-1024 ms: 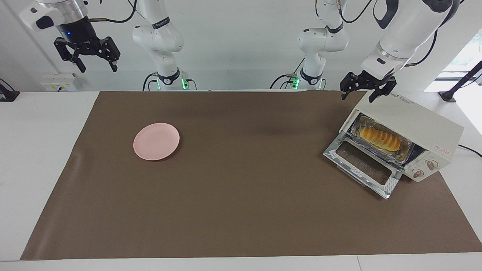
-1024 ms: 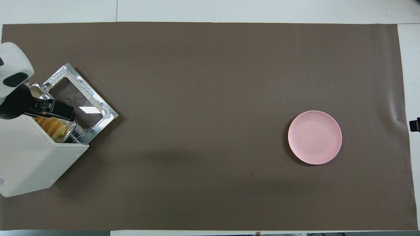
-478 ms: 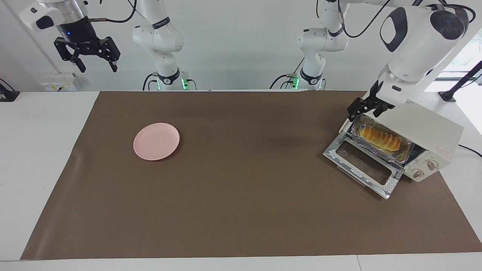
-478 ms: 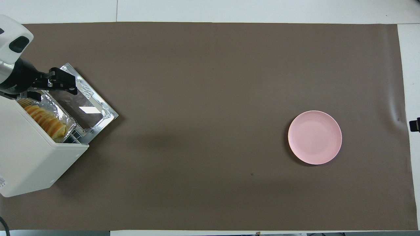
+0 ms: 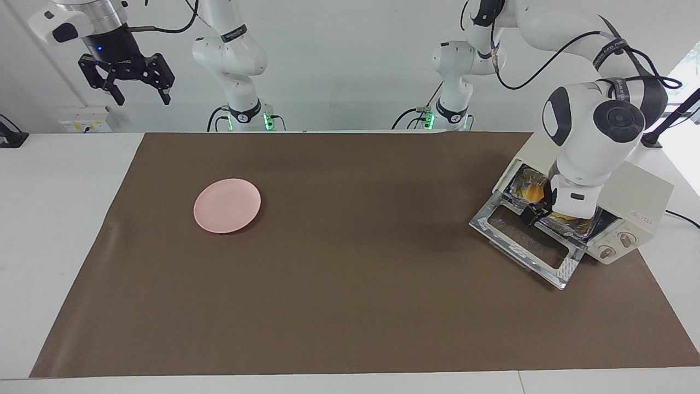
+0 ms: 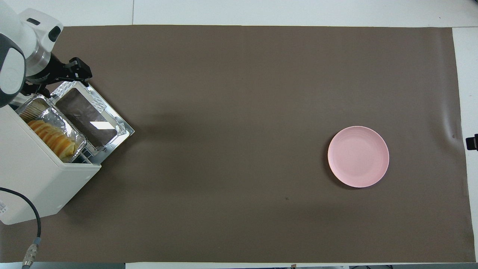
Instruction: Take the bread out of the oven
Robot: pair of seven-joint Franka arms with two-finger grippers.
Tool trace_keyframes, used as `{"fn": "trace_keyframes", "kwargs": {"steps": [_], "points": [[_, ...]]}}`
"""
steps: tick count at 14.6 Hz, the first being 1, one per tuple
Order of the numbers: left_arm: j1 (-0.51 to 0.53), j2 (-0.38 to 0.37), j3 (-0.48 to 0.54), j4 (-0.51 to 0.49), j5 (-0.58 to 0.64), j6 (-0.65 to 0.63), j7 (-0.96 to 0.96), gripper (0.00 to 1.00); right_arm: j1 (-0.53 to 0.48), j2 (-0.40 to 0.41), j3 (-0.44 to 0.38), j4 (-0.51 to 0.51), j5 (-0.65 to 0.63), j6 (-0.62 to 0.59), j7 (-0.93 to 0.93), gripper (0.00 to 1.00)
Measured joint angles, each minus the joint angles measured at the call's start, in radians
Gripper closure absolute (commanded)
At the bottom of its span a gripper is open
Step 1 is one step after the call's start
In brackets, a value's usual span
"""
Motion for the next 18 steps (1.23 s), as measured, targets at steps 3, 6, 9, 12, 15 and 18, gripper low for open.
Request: {"fn": "trace_keyframes", "kwargs": {"steps": [3, 6, 9, 12, 15, 18], "points": [[0.021, -0.042, 0.007, -0.135, 0.003, 0.108, -0.037, 0.00, 0.000, 0.000, 0.000, 0.000, 0.000, 0.000, 0.000, 0.00], [0.033, -0.078, 0.009, -0.247, 0.003, 0.201, -0.048, 0.00, 0.000, 0.000, 0.000, 0.000, 0.000, 0.000, 0.000, 0.00], [0.035, -0.088, 0.009, -0.311, 0.004, 0.264, -0.053, 0.00, 0.000, 0.000, 0.000, 0.000, 0.000, 0.000, 0.000, 0.00], [0.037, -0.088, 0.009, -0.354, 0.004, 0.305, -0.068, 0.30, 0.000, 0.000, 0.000, 0.000, 0.000, 0.000, 0.000, 0.00], [0.037, -0.088, 0.009, -0.369, 0.004, 0.311, -0.073, 0.69, 0.000, 0.000, 0.000, 0.000, 0.000, 0.000, 0.000, 0.00], [0.039, -0.090, 0.010, -0.379, 0.004, 0.311, -0.075, 1.00, 0.000, 0.000, 0.000, 0.000, 0.000, 0.000, 0.000, 0.00]]}}
